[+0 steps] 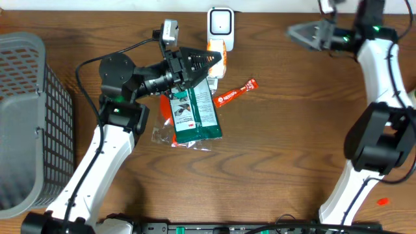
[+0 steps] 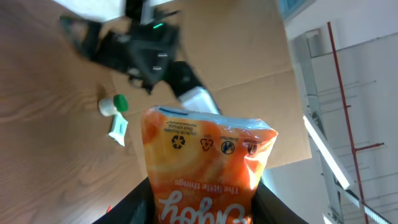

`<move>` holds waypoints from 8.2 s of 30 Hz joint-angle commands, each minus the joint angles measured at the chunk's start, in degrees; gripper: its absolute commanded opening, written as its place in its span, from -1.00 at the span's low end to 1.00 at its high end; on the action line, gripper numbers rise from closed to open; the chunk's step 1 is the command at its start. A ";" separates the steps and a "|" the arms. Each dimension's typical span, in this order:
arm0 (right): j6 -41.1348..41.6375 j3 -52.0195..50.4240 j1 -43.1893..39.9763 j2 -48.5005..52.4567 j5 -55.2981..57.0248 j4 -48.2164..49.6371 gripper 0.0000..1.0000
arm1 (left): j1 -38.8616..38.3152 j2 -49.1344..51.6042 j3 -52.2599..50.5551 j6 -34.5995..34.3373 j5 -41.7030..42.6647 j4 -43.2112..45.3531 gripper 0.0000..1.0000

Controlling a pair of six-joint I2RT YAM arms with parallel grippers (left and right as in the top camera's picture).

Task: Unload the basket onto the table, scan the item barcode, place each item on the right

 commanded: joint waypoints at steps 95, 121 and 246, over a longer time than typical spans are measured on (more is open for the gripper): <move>28.72 -6.49 21.51 -10.78 -1.44 22.93 0.59 | 1.49 3.15 0.68 1.14 -0.28 1.07 -0.18; 28.72 -6.49 21.51 -10.78 -1.44 24.44 -0.13 | 1.49 3.15 0.68 1.16 -0.28 1.05 -0.18; -3.23 0.00 17.22 -10.82 49.05 -54.10 -0.87 | -11.10 10.73 0.68 46.71 15.39 -42.32 0.41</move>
